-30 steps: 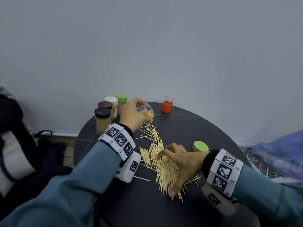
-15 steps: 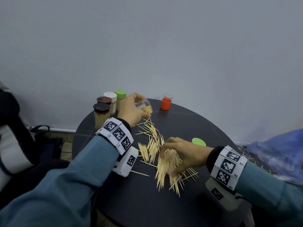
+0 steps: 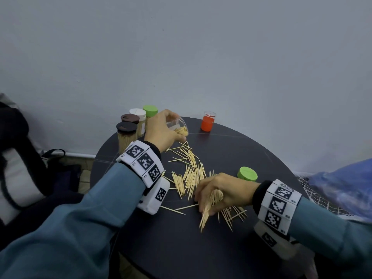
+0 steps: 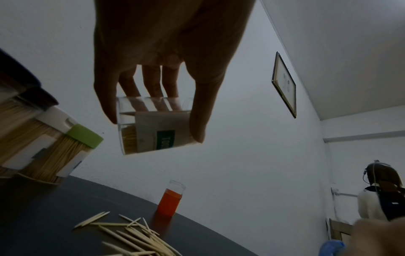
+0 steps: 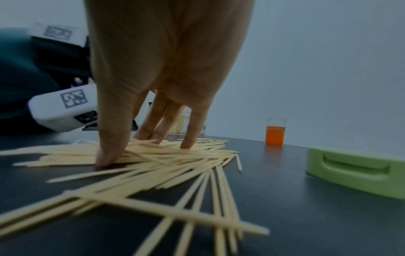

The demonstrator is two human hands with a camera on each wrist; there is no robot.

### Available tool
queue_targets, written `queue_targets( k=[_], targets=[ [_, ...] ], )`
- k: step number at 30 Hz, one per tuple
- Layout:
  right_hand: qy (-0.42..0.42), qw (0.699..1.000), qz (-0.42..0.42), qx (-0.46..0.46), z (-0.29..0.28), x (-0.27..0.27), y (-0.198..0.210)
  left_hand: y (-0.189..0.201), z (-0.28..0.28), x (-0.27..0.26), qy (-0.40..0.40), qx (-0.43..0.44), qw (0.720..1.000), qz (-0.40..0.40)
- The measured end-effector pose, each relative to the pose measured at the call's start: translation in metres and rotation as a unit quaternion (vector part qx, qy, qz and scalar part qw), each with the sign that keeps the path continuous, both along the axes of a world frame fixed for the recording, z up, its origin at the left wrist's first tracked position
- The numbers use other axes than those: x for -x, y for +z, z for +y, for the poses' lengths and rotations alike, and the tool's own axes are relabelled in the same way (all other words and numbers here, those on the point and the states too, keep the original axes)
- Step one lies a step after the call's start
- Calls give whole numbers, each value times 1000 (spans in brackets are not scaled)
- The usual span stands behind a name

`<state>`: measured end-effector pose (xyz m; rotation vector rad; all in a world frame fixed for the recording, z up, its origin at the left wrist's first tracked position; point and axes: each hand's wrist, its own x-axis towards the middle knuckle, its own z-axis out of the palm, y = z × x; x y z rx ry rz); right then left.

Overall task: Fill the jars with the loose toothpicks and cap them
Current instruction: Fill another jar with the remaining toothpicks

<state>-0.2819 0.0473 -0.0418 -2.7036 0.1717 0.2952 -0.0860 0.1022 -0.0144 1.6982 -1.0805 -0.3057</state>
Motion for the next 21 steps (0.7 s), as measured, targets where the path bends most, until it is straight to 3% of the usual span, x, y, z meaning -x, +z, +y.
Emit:
queue_targets(
  k=[7, 13, 21],
  targets=[
    [-43, 998, 2, 36, -22, -9, 2, -2, -2, -7, -1, 6, 1000, 3],
    [-96, 995, 18, 15, 0, -38, 9, 4, 12, -29, 23, 31, 999, 7],
    [-14, 997, 61, 38, 27, -92, -10, 7, 41, -56, 52, 45, 997, 23]
  ],
)
